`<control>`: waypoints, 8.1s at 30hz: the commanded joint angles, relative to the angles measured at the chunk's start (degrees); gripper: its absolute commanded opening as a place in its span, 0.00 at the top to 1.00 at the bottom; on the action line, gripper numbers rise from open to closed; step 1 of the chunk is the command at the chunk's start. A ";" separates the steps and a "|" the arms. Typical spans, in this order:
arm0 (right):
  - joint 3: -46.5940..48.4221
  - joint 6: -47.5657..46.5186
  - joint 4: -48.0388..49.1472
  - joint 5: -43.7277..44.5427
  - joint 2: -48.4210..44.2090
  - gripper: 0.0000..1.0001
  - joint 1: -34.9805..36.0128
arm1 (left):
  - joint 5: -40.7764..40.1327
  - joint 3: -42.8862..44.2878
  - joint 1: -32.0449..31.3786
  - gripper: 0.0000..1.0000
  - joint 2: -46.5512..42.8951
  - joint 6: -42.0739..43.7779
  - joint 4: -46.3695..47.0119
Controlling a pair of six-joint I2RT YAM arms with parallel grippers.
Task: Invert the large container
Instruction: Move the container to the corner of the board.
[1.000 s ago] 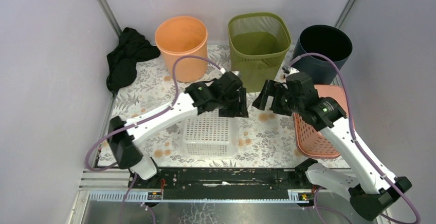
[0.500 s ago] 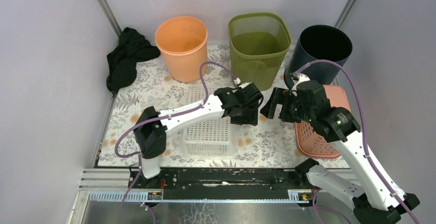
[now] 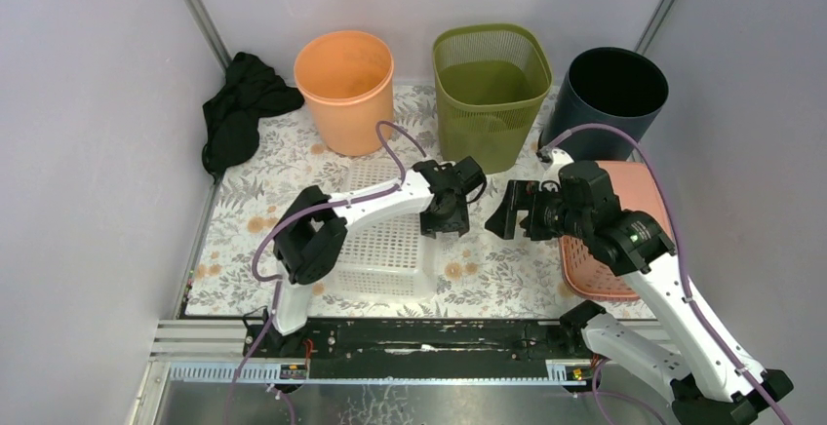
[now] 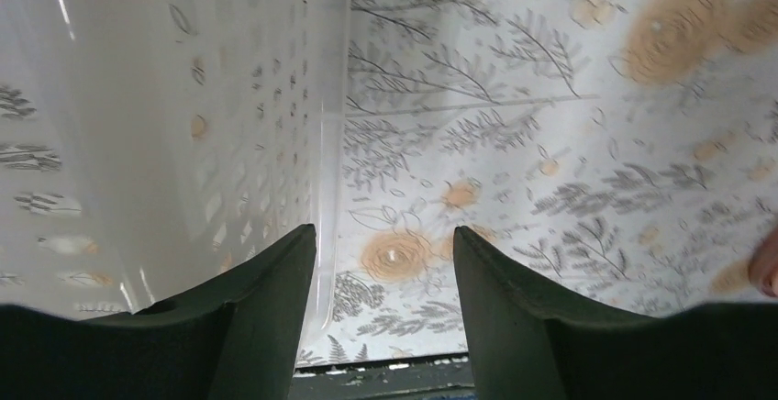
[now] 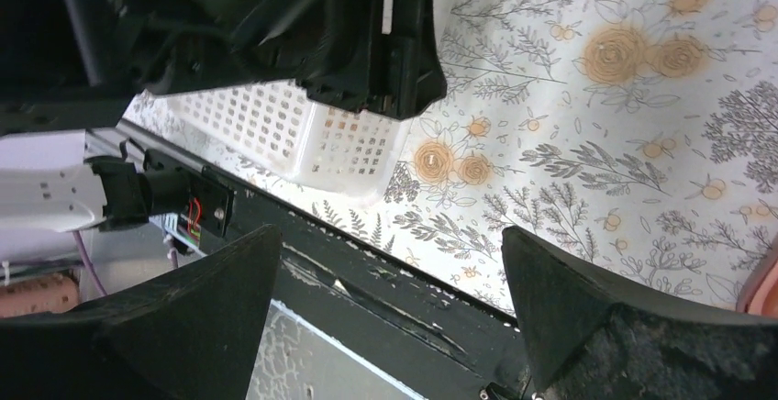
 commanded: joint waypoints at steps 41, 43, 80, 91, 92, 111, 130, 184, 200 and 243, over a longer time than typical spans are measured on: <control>-3.98 -4.48 9.27 -21.92 -0.24 0.01 -0.28 | -9.45 -3.55 13.67 0.36 0.72 -0.29 -5.56; -4.13 -4.37 9.55 -22.12 -0.12 0.01 -0.31 | -9.32 -3.72 14.04 0.36 0.70 -0.24 -5.56; -4.38 -4.63 8.77 -20.69 1.31 0.00 -0.31 | -7.40 -8.91 23.80 0.35 -3.58 2.77 -3.31; -4.69 -4.46 9.02 -21.51 1.32 0.00 -0.33 | -6.75 -7.75 25.51 0.35 -2.03 3.35 -2.67; -4.80 -4.50 9.18 -21.67 1.32 0.00 -0.33 | -6.68 -7.65 25.71 0.35 -1.87 3.44 -2.59; -4.95 -4.68 8.44 -19.12 4.18 0.00 -0.30 | -3.95 -9.41 29.99 0.35 -3.55 5.84 0.23; -3.00 0.37 6.86 -17.63 6.03 0.01 -0.28 | 0.30 -9.87 37.08 0.35 -8.52 11.88 2.22; -4.80 4.05 3.78 -17.78 0.67 0.01 -0.30 | -7.39 -20.30 48.38 0.37 -24.66 -5.86 -14.09; -2.66 1.60 1.89 -19.49 0.41 0.01 -0.31 | -10.43 -16.06 57.27 0.38 -20.66 0.53 -16.45; -8.05 3.35 -1.71 -15.01 2.02 0.01 -0.33 | 24.16 14.90 51.31 0.11 -20.38 13.37 -2.33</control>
